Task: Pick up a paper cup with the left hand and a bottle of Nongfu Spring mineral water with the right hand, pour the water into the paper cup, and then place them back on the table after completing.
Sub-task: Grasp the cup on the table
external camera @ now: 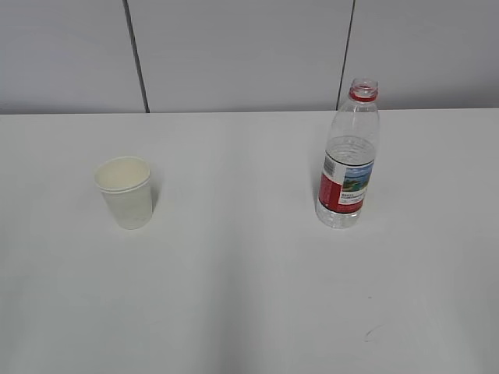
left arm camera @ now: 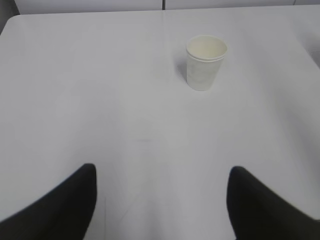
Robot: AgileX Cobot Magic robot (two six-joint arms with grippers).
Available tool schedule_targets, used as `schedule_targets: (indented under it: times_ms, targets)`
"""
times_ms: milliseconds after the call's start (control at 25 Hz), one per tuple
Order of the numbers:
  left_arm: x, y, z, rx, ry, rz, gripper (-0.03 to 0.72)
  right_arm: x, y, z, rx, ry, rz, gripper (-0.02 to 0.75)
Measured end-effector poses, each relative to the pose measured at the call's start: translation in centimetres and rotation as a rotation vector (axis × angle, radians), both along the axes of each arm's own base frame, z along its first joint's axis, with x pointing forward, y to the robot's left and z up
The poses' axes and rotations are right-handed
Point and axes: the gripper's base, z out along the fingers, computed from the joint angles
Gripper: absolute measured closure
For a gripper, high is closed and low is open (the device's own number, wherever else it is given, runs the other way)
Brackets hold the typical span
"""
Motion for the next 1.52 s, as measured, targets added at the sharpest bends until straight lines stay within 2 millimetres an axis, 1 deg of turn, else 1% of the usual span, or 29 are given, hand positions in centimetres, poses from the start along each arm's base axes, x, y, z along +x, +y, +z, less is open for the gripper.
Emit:
schedule_targets:
  times_ms: [1000,1120,1280,1360,1520]
  targets:
    - [0.0,0.0,0.0,-0.001,-0.001,-0.001,0.19,0.0,0.0,0.0,0.0,0.0,0.0,0.15]
    - [-0.1,0.0,0.5,-0.004,-0.037,-0.001,0.19,0.0,0.0,0.0,0.0,0.0,0.0,0.15]
    - [0.0,-0.1,2.0,-0.025,-0.131,-0.011,0.19,0.0,0.0,0.4,0.002,-0.025,-0.001,0.15]
    - [0.5,-0.3,2.5,-0.038,-0.144,-0.019,0.193,-0.1,0.0,1.0,0.006,-0.064,-0.001,0.15]
    - [2.3,-0.6,3.4,-0.057,-0.149,-0.028,0.193,0.0,0.0,2.5,0.013,-0.148,-0.005,0.15]
